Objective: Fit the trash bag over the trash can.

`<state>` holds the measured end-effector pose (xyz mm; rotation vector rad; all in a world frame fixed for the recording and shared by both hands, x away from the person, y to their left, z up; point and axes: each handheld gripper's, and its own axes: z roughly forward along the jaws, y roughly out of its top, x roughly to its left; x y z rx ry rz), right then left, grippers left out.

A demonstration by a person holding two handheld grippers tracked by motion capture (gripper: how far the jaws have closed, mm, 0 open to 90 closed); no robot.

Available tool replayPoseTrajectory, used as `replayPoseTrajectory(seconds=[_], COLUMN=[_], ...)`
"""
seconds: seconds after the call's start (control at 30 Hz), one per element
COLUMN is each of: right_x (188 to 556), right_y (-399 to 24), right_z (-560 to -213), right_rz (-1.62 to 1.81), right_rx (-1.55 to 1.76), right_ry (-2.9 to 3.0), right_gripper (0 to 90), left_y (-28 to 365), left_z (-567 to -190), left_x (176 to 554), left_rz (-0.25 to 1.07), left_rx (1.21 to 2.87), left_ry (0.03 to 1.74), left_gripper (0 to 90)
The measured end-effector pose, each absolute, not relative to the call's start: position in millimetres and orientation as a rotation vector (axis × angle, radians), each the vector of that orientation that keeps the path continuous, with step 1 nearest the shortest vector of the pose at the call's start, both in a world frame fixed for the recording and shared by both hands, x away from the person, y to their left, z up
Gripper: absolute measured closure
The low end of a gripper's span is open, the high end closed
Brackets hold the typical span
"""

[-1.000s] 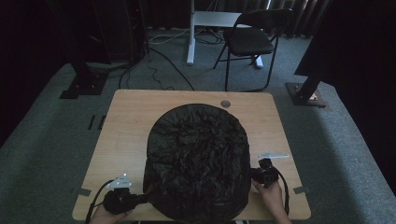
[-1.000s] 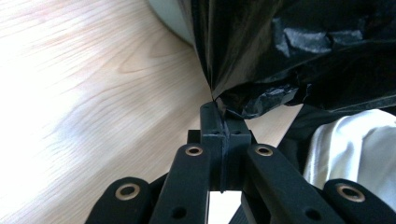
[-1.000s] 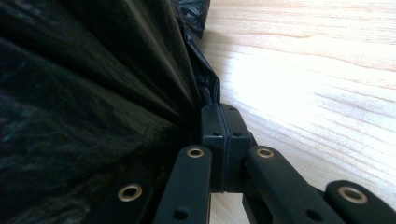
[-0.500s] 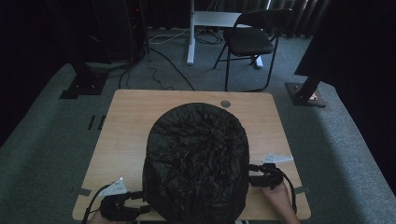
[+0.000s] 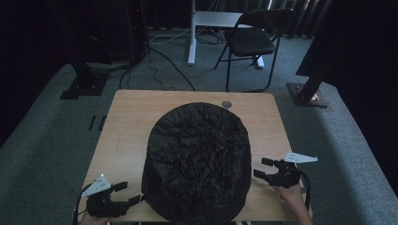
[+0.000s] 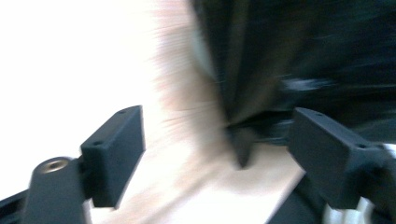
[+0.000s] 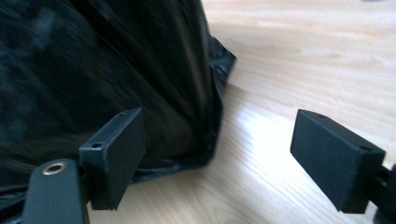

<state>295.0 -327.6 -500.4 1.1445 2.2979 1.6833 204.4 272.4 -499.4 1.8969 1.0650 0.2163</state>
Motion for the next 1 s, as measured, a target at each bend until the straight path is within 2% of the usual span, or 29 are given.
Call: replayPoseTrajectory(seconds=[0.07, 0.1, 0.13, 0.3, 0.6, 1.0], right_x=[294, 294, 294, 292, 291, 299], right_y=[-327, -327, -326, -328, -329, -289], right_z=[-494, -491, -487, -469, -420, -337], right_rz=[1.682, 1.701, 1.7, 1.778, 1.931, 2.018], right_rx=[1.126, 1.115, 1.106, 1.061, 0.934, 0.686], right_ry=[2.288, 2.289, 2.28, 2.232, 2.127, 2.178], right_gripper=[14.0, 12.1, 12.0, 11.0, 11.1, 11.1], left_y=[273, 273, 274, 278, 278, 275], left_z=[-506, -509, -513, -523, -527, -531], left_x=[207, 209, 210, 214, 218, 219], left_rz=[0.263, 0.261, 0.284, 0.333, 0.329, 0.318], left_rx=[1.921, 1.94, 1.955, 1.964, 1.974, 1.986], left_ry=[1.106, 1.127, 1.135, 1.175, 1.176, 1.18], left_gripper=[9.7, 1.8, 0.0, 0.0, 0.0, 0.0])
